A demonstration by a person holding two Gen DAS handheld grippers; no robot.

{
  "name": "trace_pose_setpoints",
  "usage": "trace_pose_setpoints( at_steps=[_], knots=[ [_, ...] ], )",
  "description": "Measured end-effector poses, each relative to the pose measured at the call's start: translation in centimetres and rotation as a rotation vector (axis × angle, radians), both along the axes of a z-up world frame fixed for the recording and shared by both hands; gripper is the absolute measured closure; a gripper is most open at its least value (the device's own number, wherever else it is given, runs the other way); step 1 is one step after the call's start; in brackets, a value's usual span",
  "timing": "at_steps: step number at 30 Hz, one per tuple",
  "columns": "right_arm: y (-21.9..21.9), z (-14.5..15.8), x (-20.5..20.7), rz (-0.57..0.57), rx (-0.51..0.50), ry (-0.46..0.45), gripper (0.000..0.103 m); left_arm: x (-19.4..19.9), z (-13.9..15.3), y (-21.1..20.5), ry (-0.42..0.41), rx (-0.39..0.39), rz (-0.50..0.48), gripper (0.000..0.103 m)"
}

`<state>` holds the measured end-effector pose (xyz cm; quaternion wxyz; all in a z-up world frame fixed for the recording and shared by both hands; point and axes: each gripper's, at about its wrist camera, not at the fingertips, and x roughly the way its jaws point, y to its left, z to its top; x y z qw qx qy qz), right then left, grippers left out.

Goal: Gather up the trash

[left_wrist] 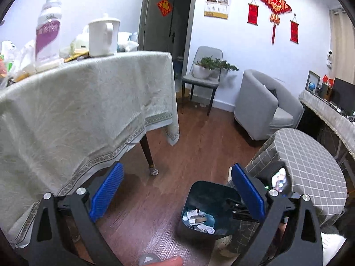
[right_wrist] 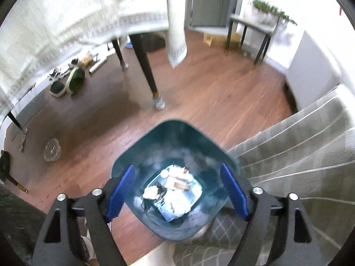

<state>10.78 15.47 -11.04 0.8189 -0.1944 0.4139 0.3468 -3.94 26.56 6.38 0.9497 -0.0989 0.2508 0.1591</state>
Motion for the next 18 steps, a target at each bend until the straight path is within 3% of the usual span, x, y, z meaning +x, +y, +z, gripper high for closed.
trace_pose_setpoints(
  at_steps=[5,9,18],
  knots=[
    [-2.0,4.5,-1.1,-0.026,0.037,-0.082,0.018,-0.7,1.3,-1.9,-0.026,0.027,-0.008,0.003],
    [-4.9,9.1,-2.3,-0.058,0.074,-0.161,0.008,-0.9,1.9,-4.1,-0.044,0.078,-0.019,0.003],
    [-16.1,16.5,-5.5,-0.243,0.185,-0.322,0.004,-1.7,0.3,-8.9,-0.079,0.081,-0.087,0.003]
  ],
)
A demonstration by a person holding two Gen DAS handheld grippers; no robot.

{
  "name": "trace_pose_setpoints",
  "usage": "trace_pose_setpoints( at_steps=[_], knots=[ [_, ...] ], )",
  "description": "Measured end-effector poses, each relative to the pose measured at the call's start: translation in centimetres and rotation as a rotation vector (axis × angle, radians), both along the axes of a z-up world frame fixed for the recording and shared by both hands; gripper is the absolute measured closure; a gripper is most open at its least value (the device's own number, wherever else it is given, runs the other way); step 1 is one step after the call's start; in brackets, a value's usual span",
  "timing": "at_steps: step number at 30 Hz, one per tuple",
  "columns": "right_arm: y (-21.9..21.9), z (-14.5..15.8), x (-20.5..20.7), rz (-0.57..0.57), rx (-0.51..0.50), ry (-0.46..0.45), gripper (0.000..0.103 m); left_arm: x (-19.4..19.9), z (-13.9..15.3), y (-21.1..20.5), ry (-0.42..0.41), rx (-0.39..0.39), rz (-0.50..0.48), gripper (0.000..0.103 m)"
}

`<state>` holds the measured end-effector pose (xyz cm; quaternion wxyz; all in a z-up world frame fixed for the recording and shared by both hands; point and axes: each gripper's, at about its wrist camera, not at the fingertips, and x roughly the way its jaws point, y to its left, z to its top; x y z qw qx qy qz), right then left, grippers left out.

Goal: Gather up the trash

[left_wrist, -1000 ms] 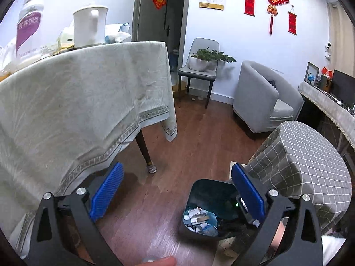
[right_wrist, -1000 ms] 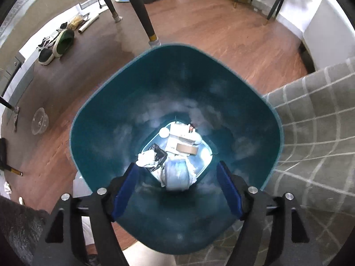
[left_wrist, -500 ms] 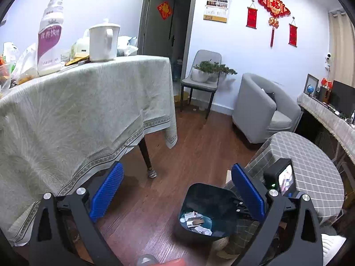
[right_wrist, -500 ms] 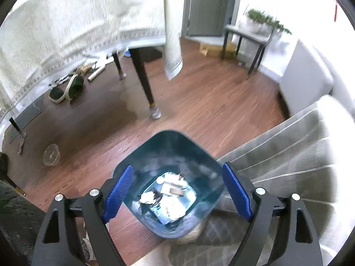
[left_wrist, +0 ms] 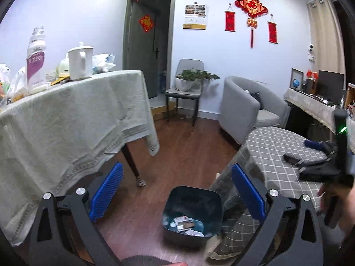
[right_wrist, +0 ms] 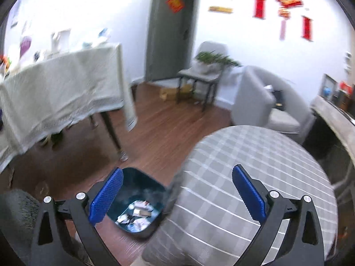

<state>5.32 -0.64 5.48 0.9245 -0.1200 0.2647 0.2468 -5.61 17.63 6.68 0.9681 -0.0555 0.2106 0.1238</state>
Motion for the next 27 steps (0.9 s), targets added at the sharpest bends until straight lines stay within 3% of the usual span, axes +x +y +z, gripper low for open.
trace_pose_setpoints(
  at_steps=[5,11,27],
  knots=[
    [-7.0,1.4,-2.6,-0.120,0.080,-0.056,0.004,-0.4,-1.5,-1.8,0.008,0.010,-0.011,0.003],
    [-13.7,0.5,-6.4,-0.249,0.097,-0.112,0.004,-0.5,-2.2,-3.2,0.016,0.030,-0.012,0.003],
    [-17.8,-0.9,-10.6,-0.286,0.152,-0.106,0.004,-1.1,-4.3,-5.5,0.027,0.116,-0.078,0.003]
  ],
)
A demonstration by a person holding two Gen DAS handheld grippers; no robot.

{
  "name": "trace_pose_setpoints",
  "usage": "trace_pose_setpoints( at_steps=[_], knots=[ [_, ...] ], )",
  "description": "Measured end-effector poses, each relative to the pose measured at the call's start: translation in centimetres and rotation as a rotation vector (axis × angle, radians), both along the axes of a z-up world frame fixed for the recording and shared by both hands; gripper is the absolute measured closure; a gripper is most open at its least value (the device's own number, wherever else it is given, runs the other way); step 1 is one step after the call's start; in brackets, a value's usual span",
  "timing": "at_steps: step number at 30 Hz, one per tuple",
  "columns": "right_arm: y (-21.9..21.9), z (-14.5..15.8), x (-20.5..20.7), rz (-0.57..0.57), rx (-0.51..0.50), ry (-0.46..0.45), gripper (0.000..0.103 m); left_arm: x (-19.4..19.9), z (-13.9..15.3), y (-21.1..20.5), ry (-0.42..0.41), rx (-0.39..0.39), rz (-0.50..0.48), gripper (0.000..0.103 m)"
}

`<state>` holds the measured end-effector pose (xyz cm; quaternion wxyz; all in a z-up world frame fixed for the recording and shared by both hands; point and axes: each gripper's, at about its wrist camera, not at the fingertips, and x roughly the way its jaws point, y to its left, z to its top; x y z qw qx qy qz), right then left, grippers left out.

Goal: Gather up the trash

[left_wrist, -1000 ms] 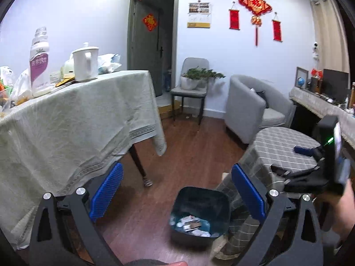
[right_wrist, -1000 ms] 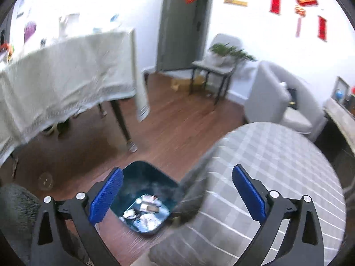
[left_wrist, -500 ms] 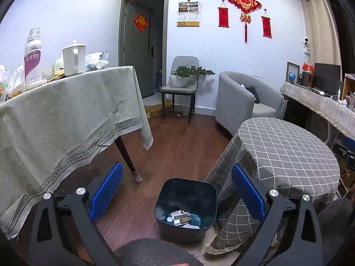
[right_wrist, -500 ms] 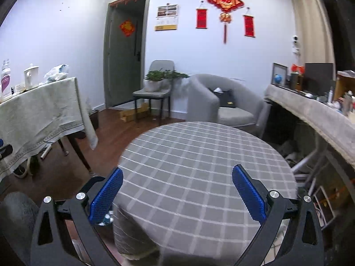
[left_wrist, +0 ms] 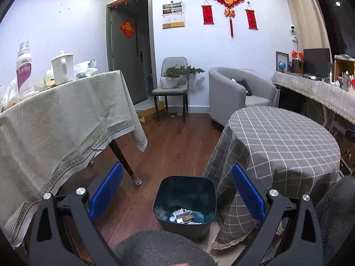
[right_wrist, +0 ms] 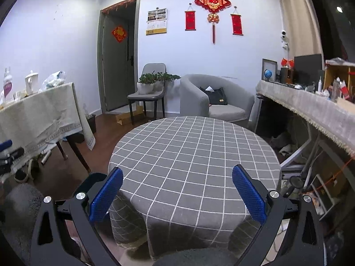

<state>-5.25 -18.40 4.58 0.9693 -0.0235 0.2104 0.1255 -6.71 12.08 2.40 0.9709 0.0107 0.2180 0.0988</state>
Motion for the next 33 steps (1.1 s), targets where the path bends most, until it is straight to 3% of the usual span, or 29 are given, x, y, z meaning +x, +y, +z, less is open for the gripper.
trace_pose_setpoints(
  at_steps=[7,33],
  knots=[
    [0.6,-0.3,-0.2,0.100,0.034,0.013,0.004,0.1,-0.4,0.5,0.010,-0.038,0.007,0.003],
    [1.5,-0.1,-0.7,0.110,0.017,0.003,0.004,0.5,-0.8,0.6,0.025,-0.055,-0.003,0.003]
  ],
)
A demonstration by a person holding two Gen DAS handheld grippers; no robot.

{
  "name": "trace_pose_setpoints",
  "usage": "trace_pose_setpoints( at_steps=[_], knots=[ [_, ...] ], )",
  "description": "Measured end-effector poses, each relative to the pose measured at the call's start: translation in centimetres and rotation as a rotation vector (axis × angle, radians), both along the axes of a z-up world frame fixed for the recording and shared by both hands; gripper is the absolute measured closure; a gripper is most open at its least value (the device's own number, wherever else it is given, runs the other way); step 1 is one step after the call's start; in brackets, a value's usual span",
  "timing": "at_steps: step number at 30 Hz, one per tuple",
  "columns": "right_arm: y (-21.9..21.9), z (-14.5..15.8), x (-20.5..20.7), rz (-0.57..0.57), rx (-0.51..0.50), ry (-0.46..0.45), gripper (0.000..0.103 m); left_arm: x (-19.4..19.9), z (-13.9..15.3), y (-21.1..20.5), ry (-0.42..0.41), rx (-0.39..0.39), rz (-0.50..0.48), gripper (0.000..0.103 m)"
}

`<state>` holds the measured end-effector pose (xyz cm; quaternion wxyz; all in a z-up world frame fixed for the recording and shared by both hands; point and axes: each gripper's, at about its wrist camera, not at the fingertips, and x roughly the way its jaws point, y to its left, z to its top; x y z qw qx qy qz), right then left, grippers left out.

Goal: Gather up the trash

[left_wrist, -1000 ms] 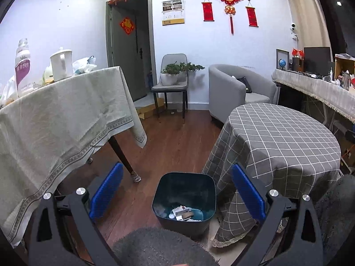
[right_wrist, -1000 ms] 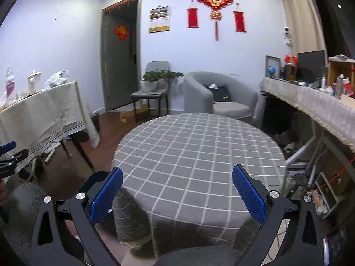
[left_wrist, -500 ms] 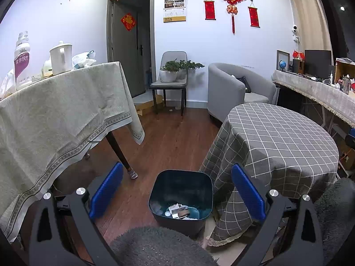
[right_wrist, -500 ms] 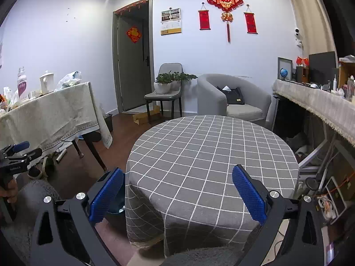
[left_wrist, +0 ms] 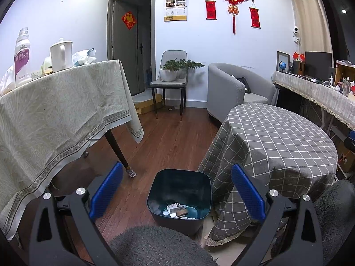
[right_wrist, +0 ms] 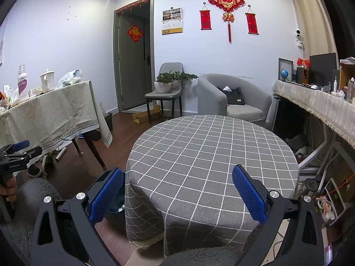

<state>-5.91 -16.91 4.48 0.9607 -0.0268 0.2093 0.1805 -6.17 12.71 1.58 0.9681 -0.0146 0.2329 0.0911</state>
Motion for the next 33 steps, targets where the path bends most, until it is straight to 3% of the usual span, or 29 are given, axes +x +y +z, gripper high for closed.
trace_pose_setpoints(
  at_steps=[33],
  knots=[
    [0.22,0.02,-0.06,-0.003,0.000,0.000,0.004,-0.07,-0.19,-0.50,-0.001,0.004,-0.003,0.003]
  ],
)
